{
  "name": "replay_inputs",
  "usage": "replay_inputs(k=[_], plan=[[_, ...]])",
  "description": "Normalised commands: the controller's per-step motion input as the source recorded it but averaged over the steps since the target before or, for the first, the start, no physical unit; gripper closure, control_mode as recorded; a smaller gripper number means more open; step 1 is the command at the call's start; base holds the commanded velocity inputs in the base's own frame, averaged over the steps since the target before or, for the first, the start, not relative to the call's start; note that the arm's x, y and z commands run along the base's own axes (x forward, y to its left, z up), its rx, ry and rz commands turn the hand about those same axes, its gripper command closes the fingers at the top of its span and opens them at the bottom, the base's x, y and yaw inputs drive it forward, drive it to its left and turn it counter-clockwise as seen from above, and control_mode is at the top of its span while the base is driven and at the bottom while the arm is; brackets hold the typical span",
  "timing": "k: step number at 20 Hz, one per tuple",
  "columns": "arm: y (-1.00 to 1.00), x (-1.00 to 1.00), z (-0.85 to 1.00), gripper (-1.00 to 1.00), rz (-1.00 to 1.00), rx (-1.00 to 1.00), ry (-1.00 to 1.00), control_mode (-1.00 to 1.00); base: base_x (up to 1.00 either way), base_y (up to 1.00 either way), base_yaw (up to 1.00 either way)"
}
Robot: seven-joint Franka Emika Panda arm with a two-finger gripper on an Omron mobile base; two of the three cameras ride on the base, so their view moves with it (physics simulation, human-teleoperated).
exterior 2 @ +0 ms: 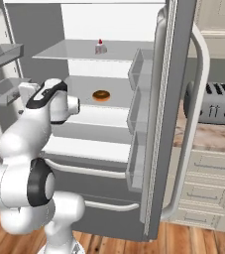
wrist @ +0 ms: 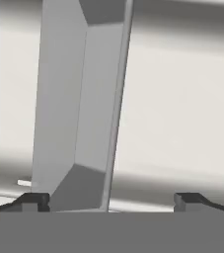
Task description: Take the cake and donut from the fridge and place them on the empty tray on the dining counter.
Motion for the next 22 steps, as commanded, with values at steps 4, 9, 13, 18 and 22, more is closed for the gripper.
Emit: replay_inputs(k=[4,9,13,18,22], plan=[[-0.84,-0.44,1.00,-1.00,0.00,-0.18,-0.32,-1.00,0.00,0.00,0.00],[-0.85,-0.25,0.77,-1.00,0.00,-0.45,-0.24,-1.00,0.00,0.00,0.00],[-0.83,-0.52,0.45,-1.00,-0.10,-0.50,-0.26,-1.00,0.00,0.00,0.00],[-0.60,-0.64,0.12,-1.00,-0.18,-0.56,-0.37,-1.00,0.00,0.00,0.00],[-0.28,-0.74,-0.56,-1.00,-0.29,-0.57,-0.50,-1.00,0.00,0.00,0.00]])
